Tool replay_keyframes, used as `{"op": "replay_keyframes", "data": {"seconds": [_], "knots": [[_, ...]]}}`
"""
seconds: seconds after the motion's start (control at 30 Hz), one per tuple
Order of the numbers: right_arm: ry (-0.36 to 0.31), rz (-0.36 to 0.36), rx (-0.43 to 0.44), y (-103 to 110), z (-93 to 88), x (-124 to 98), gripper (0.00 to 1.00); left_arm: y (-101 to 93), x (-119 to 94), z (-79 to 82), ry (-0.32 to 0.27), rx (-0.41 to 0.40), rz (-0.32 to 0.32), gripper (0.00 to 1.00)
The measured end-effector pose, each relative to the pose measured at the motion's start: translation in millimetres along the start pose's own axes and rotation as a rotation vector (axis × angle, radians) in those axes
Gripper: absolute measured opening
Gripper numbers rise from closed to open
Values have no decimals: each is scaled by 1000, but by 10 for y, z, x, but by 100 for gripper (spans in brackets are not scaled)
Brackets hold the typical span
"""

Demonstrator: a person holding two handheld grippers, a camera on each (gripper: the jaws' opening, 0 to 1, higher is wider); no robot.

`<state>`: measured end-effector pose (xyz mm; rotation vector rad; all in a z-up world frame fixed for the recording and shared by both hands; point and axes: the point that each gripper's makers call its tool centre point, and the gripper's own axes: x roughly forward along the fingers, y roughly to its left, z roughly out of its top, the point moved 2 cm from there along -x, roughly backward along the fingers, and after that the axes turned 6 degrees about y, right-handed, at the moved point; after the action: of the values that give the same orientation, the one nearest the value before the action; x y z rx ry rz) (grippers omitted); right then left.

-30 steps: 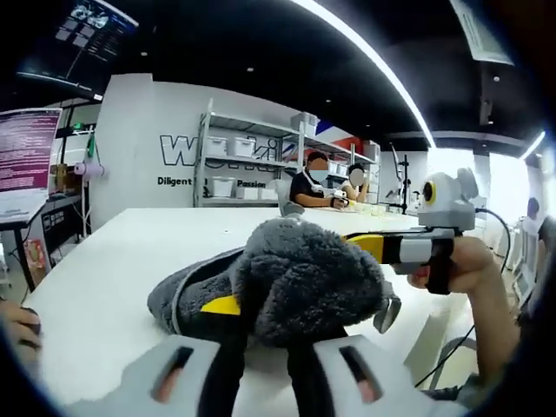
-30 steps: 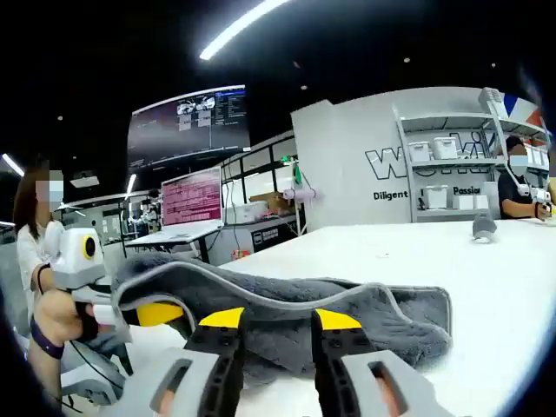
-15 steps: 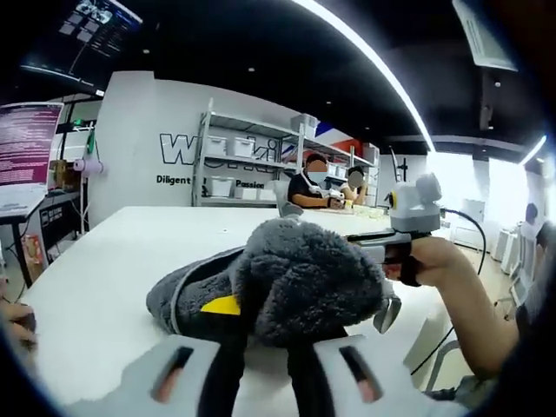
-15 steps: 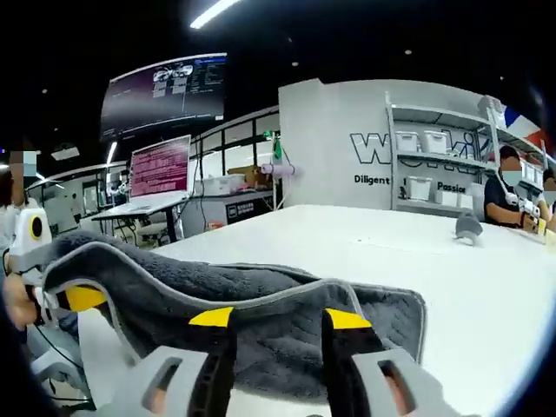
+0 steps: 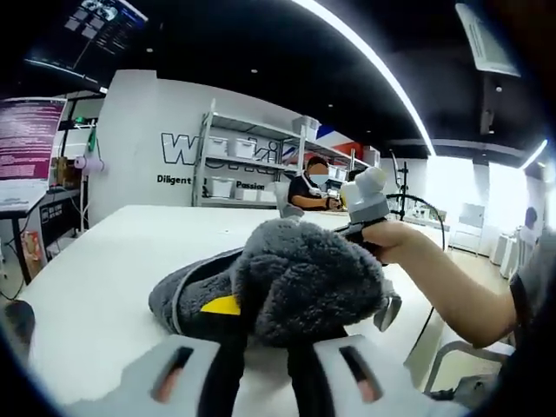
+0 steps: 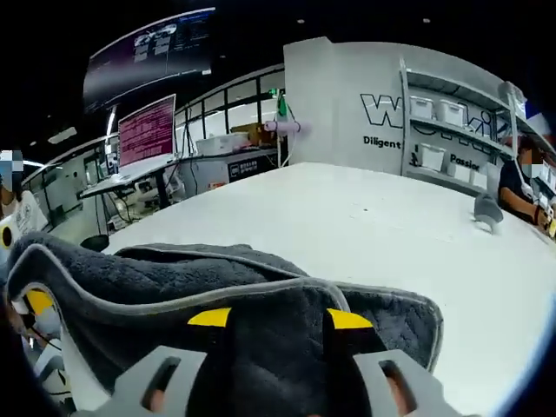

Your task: Fold the towel on the table until its edges align and the towel forms a compact rectangular stack.

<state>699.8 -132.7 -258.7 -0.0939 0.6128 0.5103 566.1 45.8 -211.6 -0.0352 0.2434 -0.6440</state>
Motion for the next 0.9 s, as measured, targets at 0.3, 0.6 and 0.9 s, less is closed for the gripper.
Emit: {"op": "replay_keyframes", "data": {"seconds": [0.3,0.6,0.9], "knots": [[54,-8,12,-42,-131,158,41,8,-3,-30,-2,-7,0,18],[38,-27,4,-69,-160,156,26,4,14,-40,-2,-11,-1,18],[-28,-17,26,-77,-206,98,7,20,11,-42,-1,-13,5,18]]}}
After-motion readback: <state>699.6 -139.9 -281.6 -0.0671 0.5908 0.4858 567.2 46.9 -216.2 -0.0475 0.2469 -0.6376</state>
